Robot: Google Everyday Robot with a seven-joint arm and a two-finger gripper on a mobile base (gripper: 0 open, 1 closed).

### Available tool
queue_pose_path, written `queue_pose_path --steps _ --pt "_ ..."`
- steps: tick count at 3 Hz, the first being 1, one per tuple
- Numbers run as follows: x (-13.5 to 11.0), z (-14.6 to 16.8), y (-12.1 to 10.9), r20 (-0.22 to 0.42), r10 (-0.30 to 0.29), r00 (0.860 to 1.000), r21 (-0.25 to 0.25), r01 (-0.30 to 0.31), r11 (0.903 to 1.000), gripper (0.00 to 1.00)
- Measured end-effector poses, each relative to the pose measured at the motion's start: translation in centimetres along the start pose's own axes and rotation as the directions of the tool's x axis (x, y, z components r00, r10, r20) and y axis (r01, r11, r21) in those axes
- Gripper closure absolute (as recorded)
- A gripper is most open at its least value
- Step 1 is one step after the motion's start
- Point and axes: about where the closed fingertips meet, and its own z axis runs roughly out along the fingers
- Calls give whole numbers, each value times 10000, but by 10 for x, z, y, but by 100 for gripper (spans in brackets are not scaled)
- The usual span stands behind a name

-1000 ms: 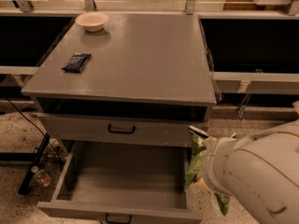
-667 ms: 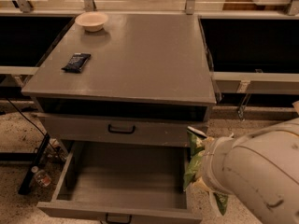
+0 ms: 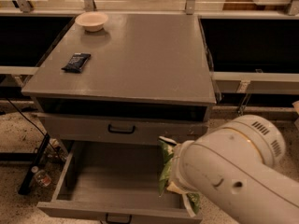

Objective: Place green jalapeno chip bag into middle drawer

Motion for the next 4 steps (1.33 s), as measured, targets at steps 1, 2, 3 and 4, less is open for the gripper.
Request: queue_pose_path --steps 1,2,3,4 --pt "-17 15 8 130 -355 9993 -301 359 9989 100" --pt "-17 15 8 130 -355 9993 -301 359 9989 100" --pt "-33 38 6 507 -470 9976 -677 504 9964 100" --pt "-52 59 2 696 -816 9942 -1030 885 9907 100"
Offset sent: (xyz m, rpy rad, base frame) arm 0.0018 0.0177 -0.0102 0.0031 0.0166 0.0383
